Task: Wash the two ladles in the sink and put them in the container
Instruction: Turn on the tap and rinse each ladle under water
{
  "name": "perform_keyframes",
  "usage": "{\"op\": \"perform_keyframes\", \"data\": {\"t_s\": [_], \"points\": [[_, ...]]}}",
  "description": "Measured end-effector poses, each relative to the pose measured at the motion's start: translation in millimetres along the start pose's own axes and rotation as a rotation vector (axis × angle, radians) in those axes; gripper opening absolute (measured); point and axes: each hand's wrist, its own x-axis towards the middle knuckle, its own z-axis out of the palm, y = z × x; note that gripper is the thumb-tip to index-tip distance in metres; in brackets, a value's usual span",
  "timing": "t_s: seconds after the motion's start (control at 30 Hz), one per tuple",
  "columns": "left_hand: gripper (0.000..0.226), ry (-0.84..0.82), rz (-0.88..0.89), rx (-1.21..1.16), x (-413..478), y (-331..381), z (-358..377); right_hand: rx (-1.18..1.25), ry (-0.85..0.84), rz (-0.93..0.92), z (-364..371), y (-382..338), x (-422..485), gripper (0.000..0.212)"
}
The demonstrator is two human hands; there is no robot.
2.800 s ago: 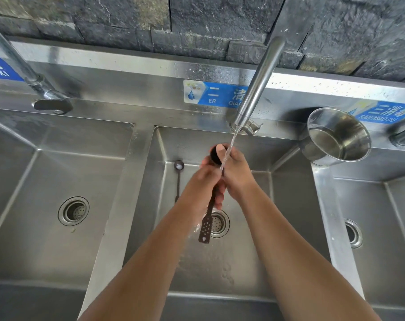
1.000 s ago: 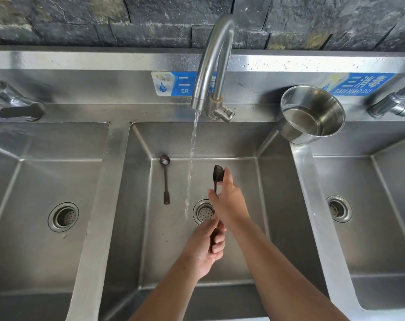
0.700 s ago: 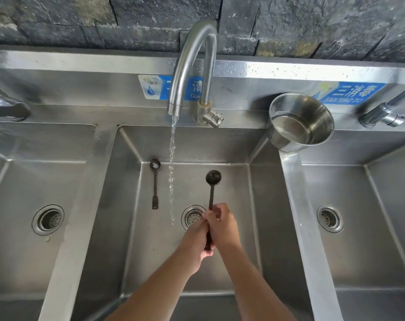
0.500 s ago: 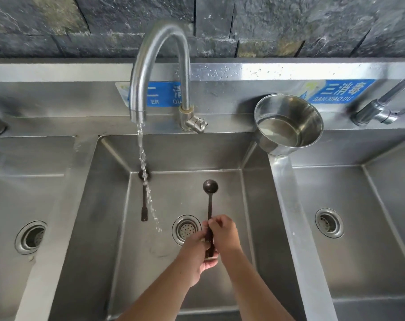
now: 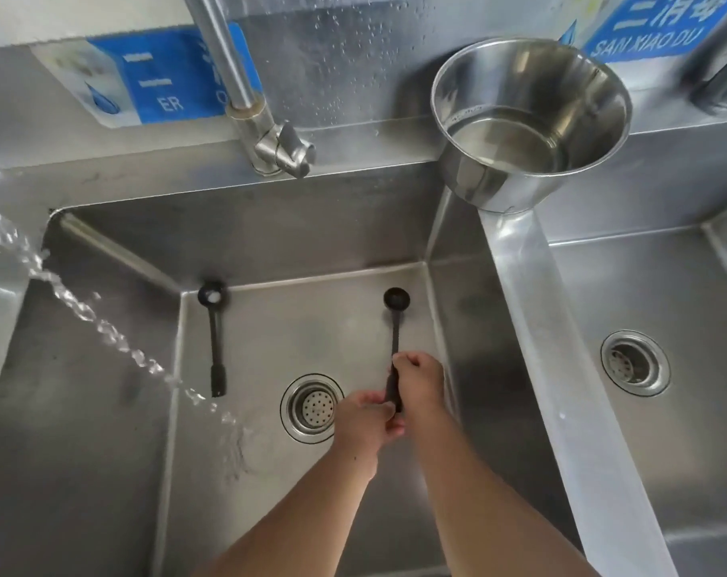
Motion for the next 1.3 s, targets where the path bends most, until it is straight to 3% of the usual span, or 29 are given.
{"op": "perform_keyframes", "data": {"t_s": [0.1, 0.27, 0.5, 0.6, 0.77, 0.97, 1.23, 1.3], "points": [[0.011, -0.017, 0.038, 0.042, 19, -6, 7, -0.014, 0.053, -0.013, 6, 2, 20, 0.010], [0.024, -0.049, 0.109, 0.168, 46, 0, 17, -0.148, 0.092, -0.082, 16, -4, 44, 0.010], [0.025, -0.054, 0.175, 0.384, 76, 5, 32, -0.338, 0.239, -0.128, 27, -17, 68, 0.021], [0.017, -0.033, 0.200, 0.386, 83, 5, 37, -0.364, 0.255, -0.103, 28, -21, 75, 0.020], [0.029, 0.066, 0.203, 0.285, 94, 4, 46, -0.481, 0.294, -0.169, 29, -23, 80, 0.018], [0.016, 0.068, 0.375, 0.641, 102, 3, 43, -0.534, 0.318, -0.220, 27, -22, 88, 0.019], [0.028, 0.069, 0.445, 0.606, 104, -1, 47, -0.563, 0.325, -0.266, 25, -21, 87, 0.008], [0.023, 0.064, 0.450, 0.659, 105, -1, 46, -0.555, 0.328, -0.274, 25, -20, 87, 0.008]]}}
